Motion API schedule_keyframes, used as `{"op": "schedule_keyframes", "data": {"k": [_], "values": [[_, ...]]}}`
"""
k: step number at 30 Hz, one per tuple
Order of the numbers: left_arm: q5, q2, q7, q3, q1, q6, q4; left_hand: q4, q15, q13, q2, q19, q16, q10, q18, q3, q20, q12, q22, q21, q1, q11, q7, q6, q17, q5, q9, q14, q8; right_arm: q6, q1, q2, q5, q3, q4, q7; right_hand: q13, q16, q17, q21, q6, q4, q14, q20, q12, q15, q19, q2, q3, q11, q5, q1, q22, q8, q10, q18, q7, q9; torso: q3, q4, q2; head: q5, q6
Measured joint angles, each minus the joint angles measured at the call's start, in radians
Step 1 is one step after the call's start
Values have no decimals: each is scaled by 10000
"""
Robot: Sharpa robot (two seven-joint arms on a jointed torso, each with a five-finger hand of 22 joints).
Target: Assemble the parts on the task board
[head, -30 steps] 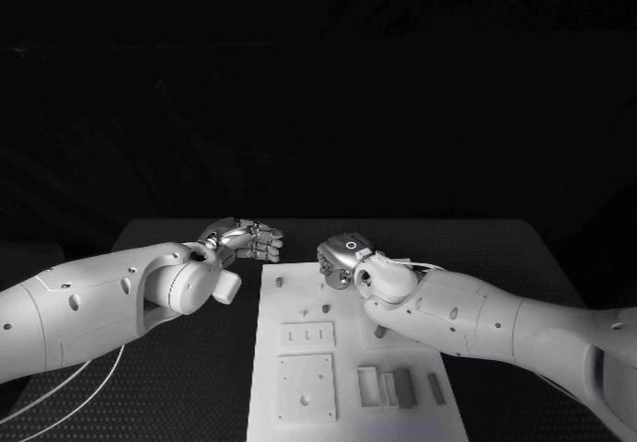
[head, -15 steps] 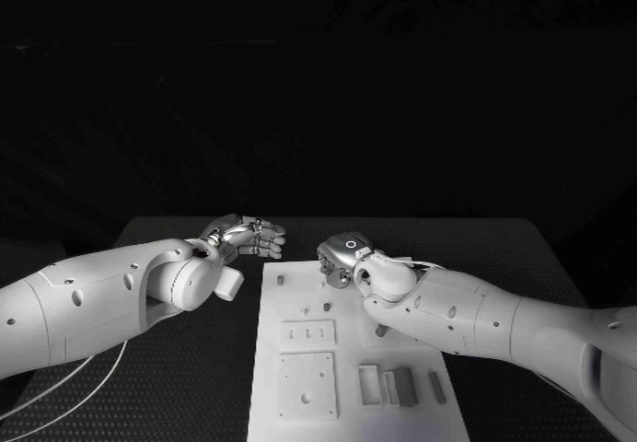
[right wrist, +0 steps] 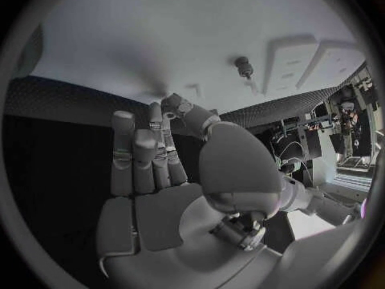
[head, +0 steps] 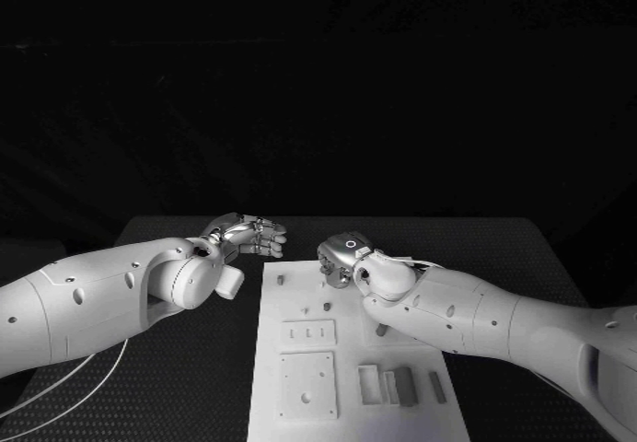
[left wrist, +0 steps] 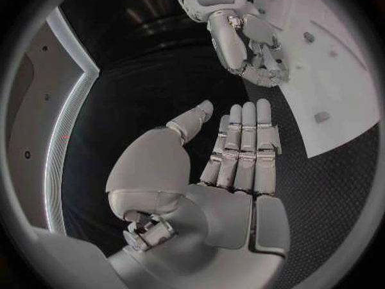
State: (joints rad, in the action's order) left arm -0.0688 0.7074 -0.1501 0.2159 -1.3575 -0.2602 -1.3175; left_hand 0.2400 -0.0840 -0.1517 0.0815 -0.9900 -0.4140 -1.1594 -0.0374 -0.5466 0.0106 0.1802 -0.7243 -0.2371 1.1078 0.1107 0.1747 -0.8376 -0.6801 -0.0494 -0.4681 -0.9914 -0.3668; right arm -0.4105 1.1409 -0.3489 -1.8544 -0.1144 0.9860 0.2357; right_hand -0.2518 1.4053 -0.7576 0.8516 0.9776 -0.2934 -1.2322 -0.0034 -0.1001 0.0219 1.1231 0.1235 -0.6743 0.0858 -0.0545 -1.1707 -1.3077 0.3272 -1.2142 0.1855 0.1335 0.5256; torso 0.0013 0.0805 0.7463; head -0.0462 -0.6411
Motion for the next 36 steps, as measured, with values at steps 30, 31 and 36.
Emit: {"op": "schedule_keyframes", "data": {"k": [30, 31, 36], "values": [[-26, 175, -61, 2, -31, 65, 194, 0, -36, -24, 0, 0, 45, -38, 7, 0, 0, -38, -40, 41, 0, 38, 0, 0, -85, 0, 0, -36, 0, -621, 735, -2285, 1514, 242, 2171, -849, 425, 0, 61, -169, -995, 93, 87, 54, 239, -262, -86, 465, -91, 321, -8, 161, 2, -508, 637, -9, 357, -357, 32, -96, 0, 29, 118], [-34, 195, -72, 2, -33, 87, 195, 0, -37, -38, 0, 0, 83, -39, 7, 0, 0, -38, -49, 41, 0, 39, 0, 0, -106, 0, -6, -36, 0, -598, 859, -2547, 1724, 269, 2319, -951, 425, 0, 70, -169, -996, 92, 87, 54, 237, -262, -86, 465, -91, 320, -8, 161, 2, -508, 636, -9, 357, -357, 33, -108, -2, 29, 130], [-62, 225, -108, 2, -34, 150, 219, 0, -36, -50, 0, 0, 84, -96, 7, 0, 0, -38, -60, 41, 0, -18, -9, -82, -134, 0, -18, -36, 0, -356, 1106, -3289, 2347, 287, 2636, -1214, 404, 0, 85, -219, -866, 150, 75, 56, 72, -256, -83, 557, -33, 246, -8, 253, 3, -409, 395, -9, 338, -344, 60, -195, -12, 47, 177]]}}
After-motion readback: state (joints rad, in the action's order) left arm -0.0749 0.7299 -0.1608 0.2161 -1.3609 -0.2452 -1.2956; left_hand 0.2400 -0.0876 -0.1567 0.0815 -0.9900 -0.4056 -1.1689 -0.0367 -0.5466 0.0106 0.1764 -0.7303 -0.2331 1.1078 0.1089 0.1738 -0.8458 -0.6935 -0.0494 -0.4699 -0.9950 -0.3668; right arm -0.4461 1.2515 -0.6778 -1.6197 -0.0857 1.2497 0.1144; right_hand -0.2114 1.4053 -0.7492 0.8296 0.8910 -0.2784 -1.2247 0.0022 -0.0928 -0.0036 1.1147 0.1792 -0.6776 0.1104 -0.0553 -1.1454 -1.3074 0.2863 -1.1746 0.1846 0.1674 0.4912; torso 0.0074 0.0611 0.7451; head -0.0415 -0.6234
